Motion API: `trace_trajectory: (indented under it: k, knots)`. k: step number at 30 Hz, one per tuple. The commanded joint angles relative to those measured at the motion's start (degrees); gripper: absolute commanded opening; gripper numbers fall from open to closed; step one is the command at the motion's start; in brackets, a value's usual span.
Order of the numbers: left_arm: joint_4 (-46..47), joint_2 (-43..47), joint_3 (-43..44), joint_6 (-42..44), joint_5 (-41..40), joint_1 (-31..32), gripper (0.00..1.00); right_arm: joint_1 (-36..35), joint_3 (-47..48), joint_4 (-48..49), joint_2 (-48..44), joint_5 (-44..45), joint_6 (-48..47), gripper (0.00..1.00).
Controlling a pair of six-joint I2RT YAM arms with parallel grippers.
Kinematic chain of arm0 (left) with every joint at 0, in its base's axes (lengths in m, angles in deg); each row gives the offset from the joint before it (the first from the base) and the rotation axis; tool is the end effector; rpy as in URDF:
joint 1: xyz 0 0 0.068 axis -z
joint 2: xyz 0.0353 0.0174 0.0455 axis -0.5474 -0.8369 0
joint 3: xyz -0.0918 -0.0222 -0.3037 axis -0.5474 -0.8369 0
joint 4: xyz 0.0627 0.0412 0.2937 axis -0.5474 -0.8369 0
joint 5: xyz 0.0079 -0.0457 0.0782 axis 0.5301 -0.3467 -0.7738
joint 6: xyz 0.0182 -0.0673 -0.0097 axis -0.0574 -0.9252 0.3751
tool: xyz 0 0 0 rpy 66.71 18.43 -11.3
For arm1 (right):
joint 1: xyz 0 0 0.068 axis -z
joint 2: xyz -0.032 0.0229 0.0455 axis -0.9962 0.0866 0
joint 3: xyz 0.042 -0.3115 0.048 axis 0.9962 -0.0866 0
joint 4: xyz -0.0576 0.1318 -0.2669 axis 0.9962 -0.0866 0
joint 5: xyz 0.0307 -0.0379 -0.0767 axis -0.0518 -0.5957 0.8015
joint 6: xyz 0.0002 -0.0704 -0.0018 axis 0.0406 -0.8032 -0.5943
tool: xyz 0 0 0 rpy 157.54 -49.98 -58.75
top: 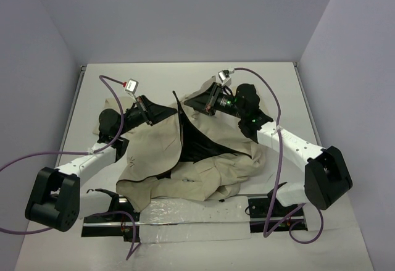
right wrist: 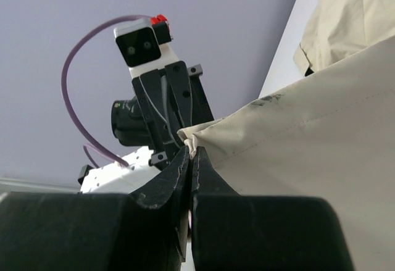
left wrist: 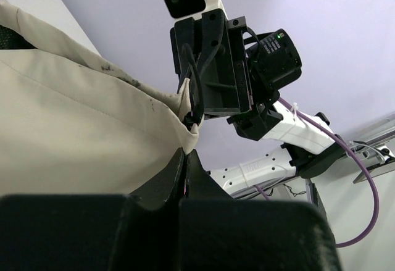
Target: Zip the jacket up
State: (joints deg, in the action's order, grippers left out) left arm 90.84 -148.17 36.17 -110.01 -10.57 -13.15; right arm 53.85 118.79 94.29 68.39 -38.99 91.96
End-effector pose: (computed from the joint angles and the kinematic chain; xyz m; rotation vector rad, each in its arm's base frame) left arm 0.2554 -0.1351 0.3040 0.0541 1.6018 -1.7942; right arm 0.2922 0.2132 0.3465 0.0792 1.8676 1.7475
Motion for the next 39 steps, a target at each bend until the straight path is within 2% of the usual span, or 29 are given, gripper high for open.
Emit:
trace_trajectory:
  k: [1,14,24,31,32,34,35,36,39]
  knots:
    - [3.66,0.02,-0.16,0.02,2.42,1.33,0.0,0.15,0.61,7.49,-2.69,6.05,2.01,0.0]
    - [-0.95,1.11,-0.8,2.77,1.45,1.58,0.0,1.56,0.03,11.8,-4.42,5.34,5.29,0.0]
    - [-1.55,0.35,0.15,2.94,2.12,1.87,0.0,1.73,-0.03,11.43,-4.13,5.89,5.37,0.0]
    - [-9.75,1.58,1.76,6.1,0.77,2.2,0.02,1.73,1.83,10.27,-2.73,5.74,4.25,0.0]
    - [-12.23,1.89,2.49,6.97,0.29,2.19,0.08,1.72,2.12,9.98,-2.52,5.38,4.12,0.0]
    - [-20.57,2.94,5.12,10.48,-0.21,2.1,0.32,1.72,2.78,8.24,-1.94,4.68,3.52,0.0]
    - [-26.07,3.77,7.03,13.13,-1.12,2.02,0.53,1.65,2.94,7.72,-1.77,4.17,3.2,0.0]
    - [-26.43,4.25,7.16,14.35,-1.56,2.02,0.62,1.73,2.95,7.29,-1.59,3.74,3.19,0.0]
    - [-35.62,6.29,11.52,18.76,-3.64,1.67,0.88,1.73,3.12,6.43,-1.16,2.53,2.85,0.0]
